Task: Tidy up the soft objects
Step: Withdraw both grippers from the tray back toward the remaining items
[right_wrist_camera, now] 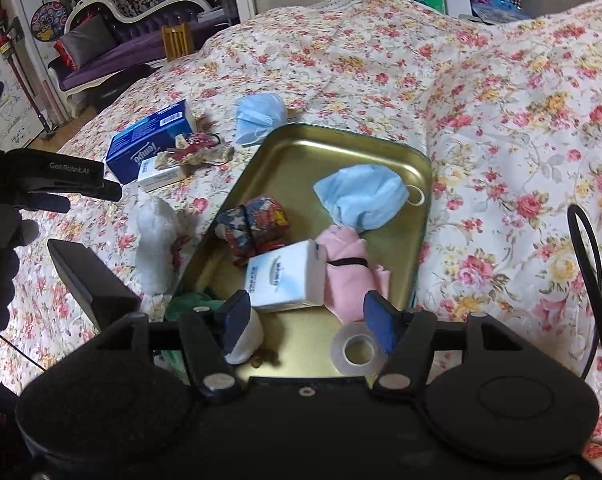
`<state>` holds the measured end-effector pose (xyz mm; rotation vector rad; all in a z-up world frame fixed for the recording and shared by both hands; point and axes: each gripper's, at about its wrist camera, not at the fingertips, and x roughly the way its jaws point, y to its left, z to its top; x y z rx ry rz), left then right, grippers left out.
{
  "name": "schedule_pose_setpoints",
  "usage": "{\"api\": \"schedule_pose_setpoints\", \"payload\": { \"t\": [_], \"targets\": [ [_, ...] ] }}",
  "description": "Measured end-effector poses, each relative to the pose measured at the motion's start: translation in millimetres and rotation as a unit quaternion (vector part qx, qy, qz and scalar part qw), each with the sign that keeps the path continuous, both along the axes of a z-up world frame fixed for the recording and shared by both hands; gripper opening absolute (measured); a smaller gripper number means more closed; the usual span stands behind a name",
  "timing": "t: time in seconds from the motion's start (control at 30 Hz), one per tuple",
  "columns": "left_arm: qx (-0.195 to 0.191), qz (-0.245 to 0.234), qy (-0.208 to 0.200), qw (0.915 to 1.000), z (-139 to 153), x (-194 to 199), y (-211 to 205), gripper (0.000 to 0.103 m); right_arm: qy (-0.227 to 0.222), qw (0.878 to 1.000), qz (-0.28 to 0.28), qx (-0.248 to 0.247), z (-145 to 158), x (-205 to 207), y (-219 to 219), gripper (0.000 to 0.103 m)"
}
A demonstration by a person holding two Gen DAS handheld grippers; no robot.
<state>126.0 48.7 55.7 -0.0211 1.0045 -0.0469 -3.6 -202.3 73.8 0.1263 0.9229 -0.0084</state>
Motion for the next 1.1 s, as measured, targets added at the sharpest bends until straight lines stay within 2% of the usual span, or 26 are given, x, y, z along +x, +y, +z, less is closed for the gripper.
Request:
{"api": "schedule_pose_setpoints", "payload": {
  "t": [0.17,0.37,0.5,0.77,0.87,1.07,1.1],
  "targets": [
    [0.030,0.021,-0.005,0.9993,-4,12,11,0.078,0.002,1.000,0.012,-0.010,3,12,13,0.062],
    [0.001,0.051,0.001,0.9987,-11,32,33,0.078,0.001,1.000,0.026,-0.011,6,36,27,0.062],
    [0.001,0.052,-0.003,0.9987,-20,39,35,0.078,0.004,0.999,0.035,-0.005,5,60,36,0.062],
    [-0.025,0.046,0.005,0.9986,-43,53,43,0.078,0.003,0.998,0.048,-0.051,-2,113,60,0.062],
    [-0.034,0.054,0.002,0.9980,-45,57,50,0.079,0.007,0.996,0.049,-0.070,-9,134,66,0.064],
    [-0.032,0.086,0.008,0.9957,-55,66,66,0.081,-0.006,0.994,0.047,-0.104,-20,169,83,0.076],
    [-0.031,0.094,0.012,0.9950,-58,68,69,0.081,-0.009,0.993,0.048,-0.105,-21,174,86,0.081]
  ]
}}
